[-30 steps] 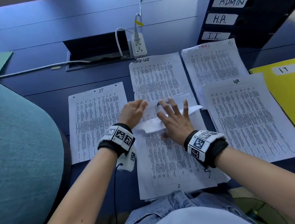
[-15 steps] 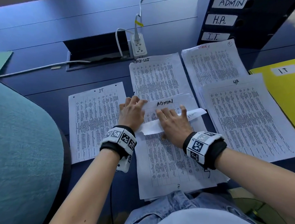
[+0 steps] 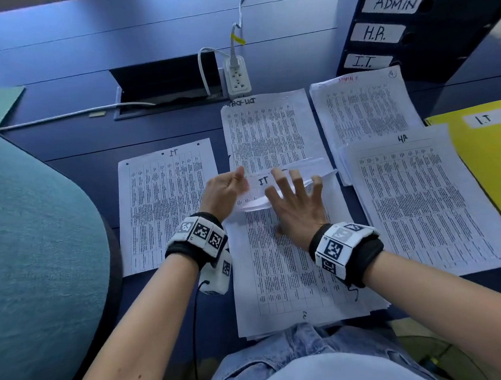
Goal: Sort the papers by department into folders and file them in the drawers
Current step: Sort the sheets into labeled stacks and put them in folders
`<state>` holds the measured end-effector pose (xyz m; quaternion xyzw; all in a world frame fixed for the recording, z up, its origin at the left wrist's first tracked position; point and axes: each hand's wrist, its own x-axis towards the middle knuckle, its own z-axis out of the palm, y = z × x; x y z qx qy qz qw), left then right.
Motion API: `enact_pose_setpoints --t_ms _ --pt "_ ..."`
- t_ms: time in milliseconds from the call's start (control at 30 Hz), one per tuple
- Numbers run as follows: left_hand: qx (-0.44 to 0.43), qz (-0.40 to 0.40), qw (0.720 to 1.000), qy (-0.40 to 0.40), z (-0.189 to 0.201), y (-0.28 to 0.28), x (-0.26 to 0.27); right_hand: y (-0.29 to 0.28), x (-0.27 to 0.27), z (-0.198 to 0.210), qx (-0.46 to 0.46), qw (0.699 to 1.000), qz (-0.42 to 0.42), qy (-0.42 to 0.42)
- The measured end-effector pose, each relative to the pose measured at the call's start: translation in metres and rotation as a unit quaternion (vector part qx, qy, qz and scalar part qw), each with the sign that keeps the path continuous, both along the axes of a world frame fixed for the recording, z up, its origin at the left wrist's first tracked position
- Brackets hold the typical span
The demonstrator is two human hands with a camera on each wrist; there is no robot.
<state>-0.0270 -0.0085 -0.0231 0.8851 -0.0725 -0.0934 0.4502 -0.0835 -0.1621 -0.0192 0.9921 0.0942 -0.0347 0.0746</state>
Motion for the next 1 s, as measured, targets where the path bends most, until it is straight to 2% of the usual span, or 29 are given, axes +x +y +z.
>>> enact_pose_setpoints --t_ms 33,100,167,200,367,467,567,667,767,867,933,1000 --pt "0.005 0.012 1.0 0.01 -0.001 0.001 0.002 0.002 -0.002 0.0 0.001 1.0 0.002 -0.011" --pt "0.098 -0.001 0.995 0.008 -0.005 0.002 0.006 0.005 -0.004 0.004 -0.014 1.0 0.014 -0.013" --pt "0.211 -0.031 0.977 0.011 -0.007 0.003 0.008 0.006 -0.005 0.008 -0.016 0.999 0.03 0.039" --pt "0.241 -0.042 0.969 0.011 -0.007 0.003 0.008 0.004 -0.006 0.01 -0.016 0.998 0.031 0.055" --pt "0.266 -0.08 0.961 0.005 -0.006 0.002 0.005 0.002 -0.007 0.012 0.006 0.996 0.051 0.069" --pt "0.191 -0.104 0.976 0.01 -0.003 0.001 0.003 -0.003 -0.003 0.015 0.022 0.994 0.055 0.087" --pt "0.005 -0.099 0.994 0.044 0.01 -0.006 -0.004 -0.011 0.009 0.025 0.084 0.992 0.024 0.088" --pt "-0.106 -0.06 0.989 0.086 0.023 -0.014 -0.007 -0.023 0.03 0.041 0.135 0.989 -0.041 0.047" --pt "-0.208 -0.007 0.975 0.08 0.033 -0.02 -0.009 -0.037 0.049 0.06 0.169 0.98 -0.102 -0.004" --pt "-0.23 -0.005 0.971 0.071 0.043 -0.026 -0.01 -0.048 0.062 0.078 0.27 0.947 -0.165 -0.057" --pt "-0.196 0.024 0.979 0.051 0.048 -0.031 -0.008 -0.055 0.068 0.086 0.365 0.905 -0.194 -0.099" --pt "-0.179 0.088 0.98 0.019 0.055 -0.033 -0.005 -0.064 0.067 0.09 0.414 0.864 -0.244 -0.149"
